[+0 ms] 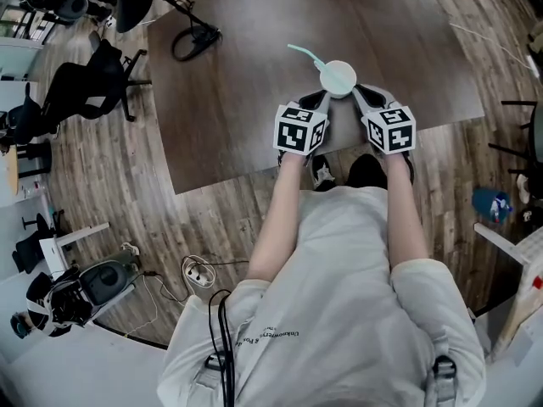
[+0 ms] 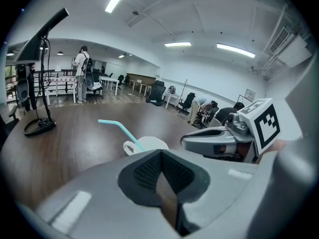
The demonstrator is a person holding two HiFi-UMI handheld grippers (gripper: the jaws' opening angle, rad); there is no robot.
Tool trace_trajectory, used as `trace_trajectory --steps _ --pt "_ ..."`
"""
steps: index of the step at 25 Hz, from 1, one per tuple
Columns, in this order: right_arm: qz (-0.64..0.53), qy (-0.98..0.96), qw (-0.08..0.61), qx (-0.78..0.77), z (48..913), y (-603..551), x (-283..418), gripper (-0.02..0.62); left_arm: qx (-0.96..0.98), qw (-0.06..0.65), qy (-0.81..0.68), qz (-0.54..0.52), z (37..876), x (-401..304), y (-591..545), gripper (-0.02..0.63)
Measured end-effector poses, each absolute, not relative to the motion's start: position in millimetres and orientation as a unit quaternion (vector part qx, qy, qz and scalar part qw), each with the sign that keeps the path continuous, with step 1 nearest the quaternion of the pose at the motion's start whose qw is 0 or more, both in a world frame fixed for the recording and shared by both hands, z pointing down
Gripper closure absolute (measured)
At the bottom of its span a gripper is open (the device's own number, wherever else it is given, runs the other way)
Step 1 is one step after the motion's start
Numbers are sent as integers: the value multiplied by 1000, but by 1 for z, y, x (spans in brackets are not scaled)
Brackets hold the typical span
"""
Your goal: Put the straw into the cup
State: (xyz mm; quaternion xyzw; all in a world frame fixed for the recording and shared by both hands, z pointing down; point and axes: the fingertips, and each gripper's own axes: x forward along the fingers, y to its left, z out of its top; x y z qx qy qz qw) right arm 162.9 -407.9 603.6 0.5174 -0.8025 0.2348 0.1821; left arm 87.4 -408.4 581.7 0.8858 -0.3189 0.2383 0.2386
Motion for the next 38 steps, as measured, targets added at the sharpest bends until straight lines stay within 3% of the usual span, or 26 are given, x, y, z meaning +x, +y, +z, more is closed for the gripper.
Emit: trace_trajectory --steps 26,38 --pt "242 -823 167 486 592 -304 197 569 860 229 -391 235 571 122 -322 604" --pt "233 -839 132 474 580 -299 175 571 852 218 -411 238 561 107 -317 604"
